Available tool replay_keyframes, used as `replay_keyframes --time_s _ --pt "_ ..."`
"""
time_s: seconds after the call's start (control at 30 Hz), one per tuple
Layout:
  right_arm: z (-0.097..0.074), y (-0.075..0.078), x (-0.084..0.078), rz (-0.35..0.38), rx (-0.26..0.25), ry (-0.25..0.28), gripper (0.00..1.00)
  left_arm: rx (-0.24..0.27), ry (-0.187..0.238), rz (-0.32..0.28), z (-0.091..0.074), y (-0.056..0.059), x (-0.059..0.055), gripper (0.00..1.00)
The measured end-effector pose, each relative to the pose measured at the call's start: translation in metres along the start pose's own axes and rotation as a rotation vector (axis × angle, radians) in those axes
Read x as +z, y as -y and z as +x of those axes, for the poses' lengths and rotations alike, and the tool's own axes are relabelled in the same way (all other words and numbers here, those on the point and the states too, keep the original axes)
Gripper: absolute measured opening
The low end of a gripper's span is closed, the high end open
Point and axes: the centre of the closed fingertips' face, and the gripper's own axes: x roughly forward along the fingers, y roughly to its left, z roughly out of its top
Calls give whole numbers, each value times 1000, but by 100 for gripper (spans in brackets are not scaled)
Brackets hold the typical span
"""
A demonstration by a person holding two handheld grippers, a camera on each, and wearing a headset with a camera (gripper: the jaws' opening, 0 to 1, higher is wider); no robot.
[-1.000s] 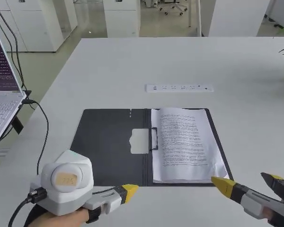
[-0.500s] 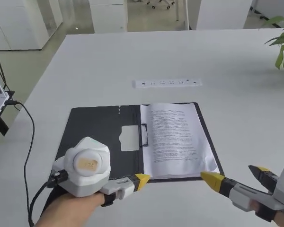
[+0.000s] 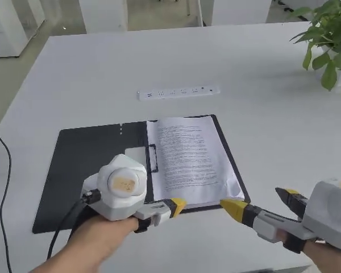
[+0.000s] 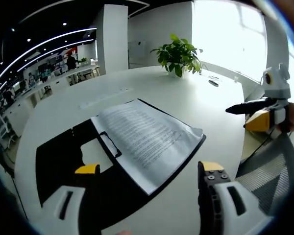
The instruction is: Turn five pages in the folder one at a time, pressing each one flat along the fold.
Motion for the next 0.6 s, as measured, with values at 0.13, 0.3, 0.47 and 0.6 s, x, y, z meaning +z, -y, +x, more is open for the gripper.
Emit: replay_keyframes --time_s 0.13,0.3,0.47,0.6 --pt "1 -1 1 -1 1 3 89 -23 -13 20 17 7 1 80" --pt "3 1 -1 6 -4 0 88 -40 -14 34 35 16 4 78" --pt "3 3 -2 15 -7 -3 88 -51 -22 35 54 22 4 77" --pt "3 5 -3 20 -11 -3 88 -59 -28 46 68 29 4 76"
